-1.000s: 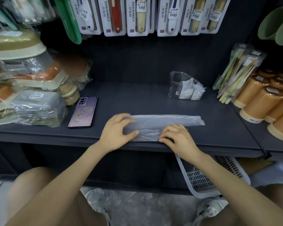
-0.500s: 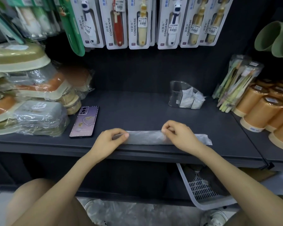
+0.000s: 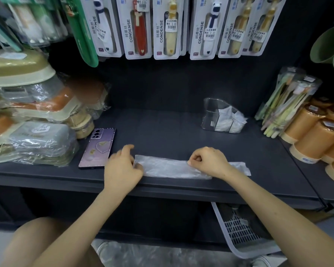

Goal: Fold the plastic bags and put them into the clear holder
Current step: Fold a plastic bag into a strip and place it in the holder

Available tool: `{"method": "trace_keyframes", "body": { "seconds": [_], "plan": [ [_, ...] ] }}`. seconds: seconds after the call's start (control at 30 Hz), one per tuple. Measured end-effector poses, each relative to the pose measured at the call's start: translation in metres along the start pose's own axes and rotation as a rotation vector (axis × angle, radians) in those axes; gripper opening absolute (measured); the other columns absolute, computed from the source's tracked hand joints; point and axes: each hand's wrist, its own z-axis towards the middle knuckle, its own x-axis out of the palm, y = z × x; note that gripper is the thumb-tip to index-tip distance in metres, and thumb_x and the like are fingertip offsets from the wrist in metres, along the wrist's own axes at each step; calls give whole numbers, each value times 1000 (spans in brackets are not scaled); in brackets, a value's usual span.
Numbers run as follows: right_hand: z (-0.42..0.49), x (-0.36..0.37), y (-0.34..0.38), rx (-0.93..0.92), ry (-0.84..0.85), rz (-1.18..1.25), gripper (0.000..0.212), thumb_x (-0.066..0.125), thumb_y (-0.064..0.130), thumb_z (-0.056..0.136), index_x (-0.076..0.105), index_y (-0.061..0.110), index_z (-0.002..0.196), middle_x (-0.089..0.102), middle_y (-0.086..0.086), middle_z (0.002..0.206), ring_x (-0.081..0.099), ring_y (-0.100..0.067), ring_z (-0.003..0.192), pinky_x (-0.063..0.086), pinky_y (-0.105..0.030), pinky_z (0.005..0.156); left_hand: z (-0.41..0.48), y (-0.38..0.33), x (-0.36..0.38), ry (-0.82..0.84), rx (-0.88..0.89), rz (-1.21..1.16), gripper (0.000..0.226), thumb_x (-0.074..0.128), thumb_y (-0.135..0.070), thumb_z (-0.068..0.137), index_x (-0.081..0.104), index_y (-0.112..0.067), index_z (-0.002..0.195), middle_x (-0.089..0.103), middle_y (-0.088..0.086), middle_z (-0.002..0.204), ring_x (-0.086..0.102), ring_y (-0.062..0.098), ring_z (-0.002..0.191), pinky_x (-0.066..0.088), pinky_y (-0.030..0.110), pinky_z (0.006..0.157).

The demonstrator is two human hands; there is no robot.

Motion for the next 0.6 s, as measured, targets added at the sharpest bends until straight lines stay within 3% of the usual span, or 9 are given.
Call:
{"method": "trace_keyframes", "body": {
  "seconds": [0.07,0.17,0.23,0.3,0.4,0.47,0.57,0.6],
  "plan": [
    [2,-3,2,-4,27,-9,16,57,33,92,71,24,89,62,15,75,62,-10,79,51,-28,75,-4,-3,4,-172,302,137,46,47,-20,74,63,-6,114,63,10,95,57,33,85,43,39,77],
    [5,-7,3,-14,60,23,20,59,31,91,73,18,89,56,23,67,63,-9,81,52,-30,77,-9,-13,19,-51,593,154,41,42,-25,85,69,-10,112,66,12,115,61,34,105,46,41,97],
    [7,-9,3,-19,87,37,21,59,31,91,74,16,89,53,26,66,61,-7,81,51,-29,78,-13,-16,30,129,583,210,48,32,-35,95,65,-15,124,61,10,131,55,32,123,33,44,109],
    [9,-11,3,-24,118,39,21,59,31,91,74,15,90,54,26,67,63,-9,84,52,-31,79,-15,-18,35,250,472,251,68,7,-50,95,47,-19,141,43,7,148,36,28,140,11,37,115],
    [10,-12,2,-9,142,63,21,59,31,91,74,16,89,54,25,67,62,-10,82,52,-30,79,-19,-13,43,294,347,245,103,-32,-63,76,22,-20,152,21,3,159,12,21,148,-11,26,113],
    [12,-12,1,5,140,97,21,59,32,92,72,16,89,55,22,67,59,-8,78,50,-29,77,-20,-12,45,267,305,210,101,-30,-64,78,23,-17,151,23,5,158,15,21,148,-9,27,114],
    [14,-9,-1,14,123,130,19,60,34,92,68,18,90,56,17,69,55,-6,73,47,-28,76,-20,-13,48,239,297,245,79,-5,-53,90,30,-15,149,28,11,155,22,27,146,-2,33,116],
    [14,-8,-1,14,116,140,17,60,34,92,66,19,88,55,15,68,54,-6,71,46,-28,76,-20,-14,48,248,296,276,78,-5,-52,88,28,-16,150,24,10,157,19,27,147,-3,33,115]
  ]
}}
